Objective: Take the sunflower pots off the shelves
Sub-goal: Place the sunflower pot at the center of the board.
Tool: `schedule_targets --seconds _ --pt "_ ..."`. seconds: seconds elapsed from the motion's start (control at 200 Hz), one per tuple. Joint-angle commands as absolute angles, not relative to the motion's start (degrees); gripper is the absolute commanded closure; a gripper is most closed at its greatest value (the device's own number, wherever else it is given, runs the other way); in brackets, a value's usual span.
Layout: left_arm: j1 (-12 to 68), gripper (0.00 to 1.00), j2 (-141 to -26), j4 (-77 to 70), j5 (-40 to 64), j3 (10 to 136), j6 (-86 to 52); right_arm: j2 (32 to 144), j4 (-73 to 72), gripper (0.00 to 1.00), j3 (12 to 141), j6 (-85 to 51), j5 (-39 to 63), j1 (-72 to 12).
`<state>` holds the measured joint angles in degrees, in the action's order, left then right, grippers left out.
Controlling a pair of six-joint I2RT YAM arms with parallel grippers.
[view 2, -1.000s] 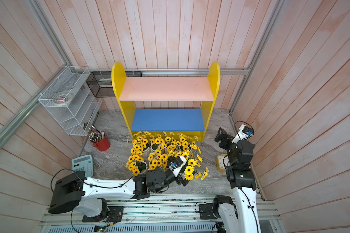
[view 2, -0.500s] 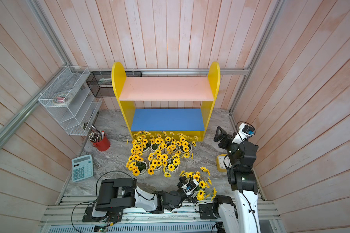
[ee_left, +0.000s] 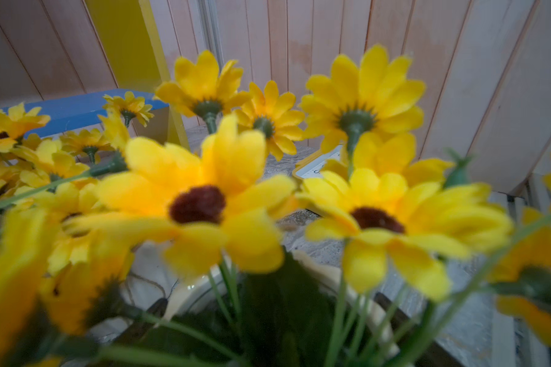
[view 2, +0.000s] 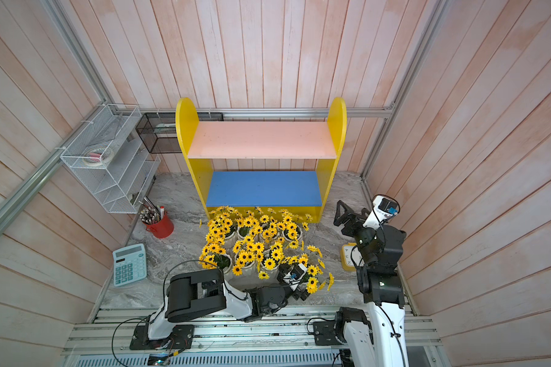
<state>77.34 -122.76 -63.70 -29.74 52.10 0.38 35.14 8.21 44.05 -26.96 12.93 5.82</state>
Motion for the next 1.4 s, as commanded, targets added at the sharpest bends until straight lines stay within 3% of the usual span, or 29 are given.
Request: schedule_targets --seconds 0.0,0.29,0.33,0.42,0.495,0.51,0.815,1.19,1.395 --pt "76.55 1.00 -124.36 -64.61 -26.17 52.56 -3.11 34.29 6.33 0.02 42.67 -28.04 15.49 6.20" --pt "76.55 0.99 -127.63 -65.10 -26.15 54.40 -1.22 34.59 5.38 0.02 41.44 -28.47 16.61 6.22" --pt "76.44 0.87 -127.87 -65.19 -26.26 54.40 -1.14 34.63 5.21 0.02 41.38 -28.48 16.70 6.17" --pt "76.40 0.36 -127.69 -64.29 -26.63 54.40 -1.34 34.83 4.98 0.02 41.28 -28.39 16.85 6.20" --pt "76.44 0.03 -126.65 -62.86 -27.31 54.00 -2.10 34.96 4.74 0.02 41.05 -28.48 17.20 6.14" --pt "76.52 0.00 -126.34 -62.80 -27.47 53.77 -2.19 34.98 4.70 0.02 41.05 -28.52 17.25 6.16" --pt "78.03 0.00 -118.42 -53.68 -27.83 52.76 -1.98 35.69 5.52 0.02 40.74 -28.66 17.05 6.11" --pt "82.30 0.00 -106.69 -45.87 -36.59 49.76 0.49 38.32 9.07 0.02 40.88 -29.33 16.92 6.11" --pt "84.20 0.00 -93.88 -31.06 -36.14 51.41 2.20 43.39 15.62 0.32 41.97 -28.25 17.02 4.01"
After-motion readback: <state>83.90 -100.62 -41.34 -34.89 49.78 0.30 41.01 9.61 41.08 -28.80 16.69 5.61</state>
